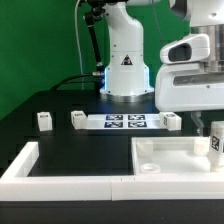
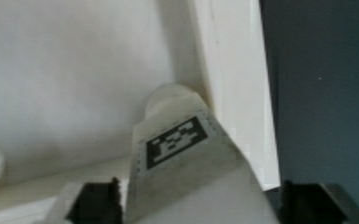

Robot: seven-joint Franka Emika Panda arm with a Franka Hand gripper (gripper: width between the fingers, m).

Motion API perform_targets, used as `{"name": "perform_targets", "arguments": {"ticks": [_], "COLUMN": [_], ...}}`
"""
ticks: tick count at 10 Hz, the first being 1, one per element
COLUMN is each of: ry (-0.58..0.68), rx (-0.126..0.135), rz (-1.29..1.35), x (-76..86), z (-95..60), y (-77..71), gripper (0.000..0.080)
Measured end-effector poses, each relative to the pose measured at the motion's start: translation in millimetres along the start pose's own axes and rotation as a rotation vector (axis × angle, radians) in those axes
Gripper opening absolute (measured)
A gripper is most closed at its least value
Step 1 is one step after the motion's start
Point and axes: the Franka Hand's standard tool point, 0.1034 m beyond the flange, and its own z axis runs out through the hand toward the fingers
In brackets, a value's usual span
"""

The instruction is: Assemble square table

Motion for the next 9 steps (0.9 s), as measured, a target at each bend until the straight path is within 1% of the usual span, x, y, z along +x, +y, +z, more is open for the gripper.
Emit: {"name": "perform_targets", "arguments": {"ticks": [1,4,5,6,7,8,9], "ry": [0.0,-0.001,-0.001,-0.007,-0.019,-0.029,-0.044], "rx": [-0.003,-0.002,-0.002,0.007,0.038,0.082,0.113], "rz": [0.038,0.257,0.418,0.599,0.815,1.047,1.15], "x": [0.3,0.4,0.1,-0.1,-0.4,-0.8,-0.1], "z": [0.3,0.8,1.3,1.8,2.8,3.4,3.5], "y": [2.4,3.5,3.2,3.4,3.6,5.0,7.3], "gripper": [0.0292,0.0292,0.0292,0.0292,0.0292,0.0294,0.0294]}}
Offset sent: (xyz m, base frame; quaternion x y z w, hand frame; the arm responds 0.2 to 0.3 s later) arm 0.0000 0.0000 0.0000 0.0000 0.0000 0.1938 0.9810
